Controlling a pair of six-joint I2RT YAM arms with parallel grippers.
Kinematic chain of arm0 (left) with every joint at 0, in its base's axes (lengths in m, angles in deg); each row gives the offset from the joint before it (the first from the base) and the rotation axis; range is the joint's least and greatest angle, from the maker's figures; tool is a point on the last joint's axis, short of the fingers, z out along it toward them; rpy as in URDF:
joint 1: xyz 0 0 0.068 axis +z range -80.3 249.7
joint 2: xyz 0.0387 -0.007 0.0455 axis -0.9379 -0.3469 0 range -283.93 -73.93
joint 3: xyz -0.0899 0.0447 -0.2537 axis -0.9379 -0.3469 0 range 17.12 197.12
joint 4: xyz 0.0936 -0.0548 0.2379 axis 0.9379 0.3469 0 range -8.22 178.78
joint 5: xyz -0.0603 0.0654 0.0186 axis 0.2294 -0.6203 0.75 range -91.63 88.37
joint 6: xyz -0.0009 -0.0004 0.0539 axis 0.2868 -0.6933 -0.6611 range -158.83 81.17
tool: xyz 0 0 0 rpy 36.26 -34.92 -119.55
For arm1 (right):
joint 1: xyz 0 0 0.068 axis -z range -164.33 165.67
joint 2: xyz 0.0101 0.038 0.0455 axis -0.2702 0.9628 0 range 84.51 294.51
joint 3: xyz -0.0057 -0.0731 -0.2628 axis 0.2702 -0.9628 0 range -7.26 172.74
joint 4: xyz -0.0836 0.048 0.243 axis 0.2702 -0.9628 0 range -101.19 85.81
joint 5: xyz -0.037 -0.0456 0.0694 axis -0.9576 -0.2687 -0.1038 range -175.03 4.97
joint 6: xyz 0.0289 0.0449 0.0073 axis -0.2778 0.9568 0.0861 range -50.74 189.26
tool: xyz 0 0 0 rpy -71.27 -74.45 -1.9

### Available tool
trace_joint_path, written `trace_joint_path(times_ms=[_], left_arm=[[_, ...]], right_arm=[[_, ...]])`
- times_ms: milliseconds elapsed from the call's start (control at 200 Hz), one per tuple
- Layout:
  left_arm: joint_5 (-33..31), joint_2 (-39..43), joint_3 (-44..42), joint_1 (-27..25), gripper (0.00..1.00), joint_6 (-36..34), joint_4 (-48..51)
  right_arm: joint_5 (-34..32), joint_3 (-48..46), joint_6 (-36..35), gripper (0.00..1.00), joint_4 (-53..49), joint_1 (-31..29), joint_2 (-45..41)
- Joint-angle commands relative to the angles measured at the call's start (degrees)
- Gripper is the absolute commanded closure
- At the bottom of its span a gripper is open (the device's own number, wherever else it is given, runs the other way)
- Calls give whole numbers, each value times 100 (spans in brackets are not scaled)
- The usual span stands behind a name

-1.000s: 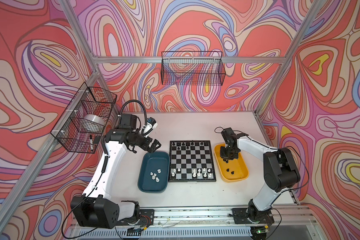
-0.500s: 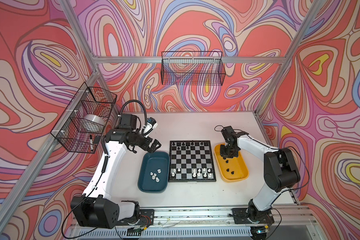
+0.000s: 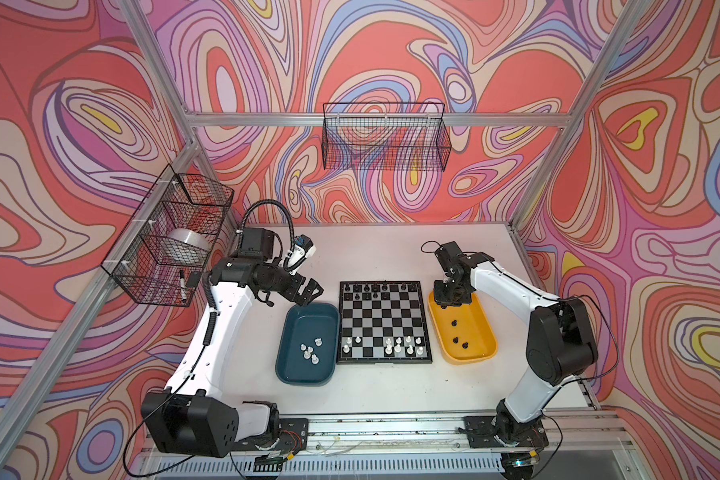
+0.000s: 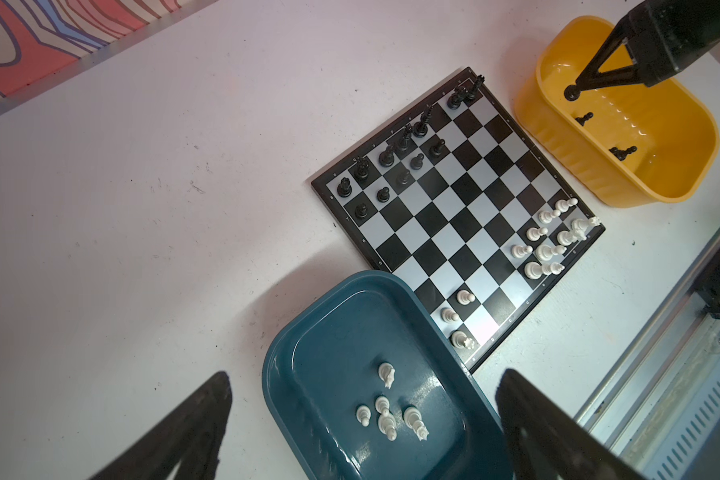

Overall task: Set up the chess pieces on the board
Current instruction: 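Close the right gripper on the black piece and lift it, then carry the black piece to the board's far row beside the tall pieces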

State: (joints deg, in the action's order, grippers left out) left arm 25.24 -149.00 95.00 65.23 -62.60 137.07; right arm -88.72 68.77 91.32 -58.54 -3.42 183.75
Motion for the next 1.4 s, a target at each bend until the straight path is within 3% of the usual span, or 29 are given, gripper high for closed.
trace_joint_path(times_ms=[0, 170, 761, 1392], left_arm=[[99, 80, -46, -30, 0, 15, 113], [133, 78, -19, -36, 0, 39, 109], [191, 124, 7, -54, 0, 74, 136], [178, 124, 12, -63, 0, 90, 156]], right_arm=[[-115, 346, -13, 90, -276, -148, 116], [-150, 903, 8, 89, -509, -380, 194], [5, 2799, 16, 89, -600, -1005, 1646], [169, 3355, -27, 89, -305, -1149, 2586]])
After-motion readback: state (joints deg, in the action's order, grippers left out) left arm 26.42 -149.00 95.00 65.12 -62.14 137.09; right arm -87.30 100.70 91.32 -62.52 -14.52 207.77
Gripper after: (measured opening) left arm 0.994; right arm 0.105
